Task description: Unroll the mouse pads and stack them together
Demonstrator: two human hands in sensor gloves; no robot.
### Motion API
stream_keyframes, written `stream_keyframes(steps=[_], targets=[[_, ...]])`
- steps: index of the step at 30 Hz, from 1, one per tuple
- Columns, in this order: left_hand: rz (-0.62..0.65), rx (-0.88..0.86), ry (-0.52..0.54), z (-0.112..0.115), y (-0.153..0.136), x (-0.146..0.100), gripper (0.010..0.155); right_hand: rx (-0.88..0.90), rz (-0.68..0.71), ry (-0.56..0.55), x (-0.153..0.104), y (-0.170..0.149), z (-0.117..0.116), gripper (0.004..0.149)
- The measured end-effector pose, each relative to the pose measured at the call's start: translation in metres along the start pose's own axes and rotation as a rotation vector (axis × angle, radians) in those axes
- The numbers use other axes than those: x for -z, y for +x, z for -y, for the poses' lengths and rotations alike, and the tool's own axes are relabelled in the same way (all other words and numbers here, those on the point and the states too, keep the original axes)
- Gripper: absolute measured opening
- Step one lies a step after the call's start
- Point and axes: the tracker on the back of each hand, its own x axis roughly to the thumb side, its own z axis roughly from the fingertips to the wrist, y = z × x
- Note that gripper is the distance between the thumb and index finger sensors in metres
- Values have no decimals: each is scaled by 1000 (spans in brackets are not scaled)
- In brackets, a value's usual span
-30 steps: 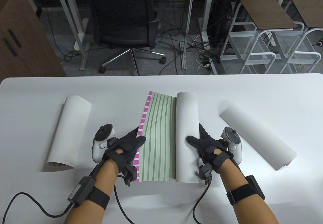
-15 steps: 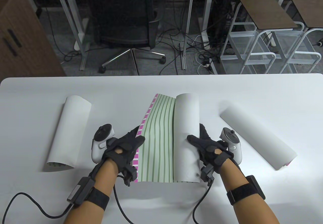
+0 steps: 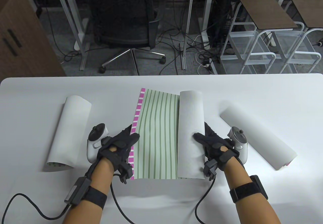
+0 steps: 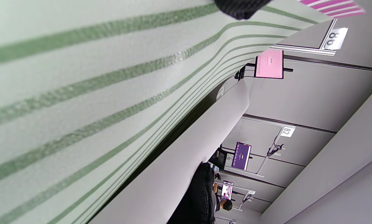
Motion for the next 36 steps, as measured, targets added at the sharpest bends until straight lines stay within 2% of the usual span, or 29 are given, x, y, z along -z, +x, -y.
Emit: stream_keyframes(steps=[2,5,8,12,15,18,36], targets=[[6,-8,-6,-1,1,0,59,14,4,21,0,-1,0,93],[9,-12,-5,-1,1,-1,59,78,2,130,0,-4,-3,102],[9,16,-6,-3,2,-1,59,69,-12,185,1,-5,-7,107],[12,33,-4,-7,3,-1,59,47,-28,147,1,-6,-8,107],[22,29,19,-13,4,-3,59,68,-20,137,2,-6,-6,102],[33,4,40,-19,3,-5,58,76,-9,79,2,-5,1,95],[50,-50,66,-29,1,-7,58,145,29,243,-1,-3,6,102]])
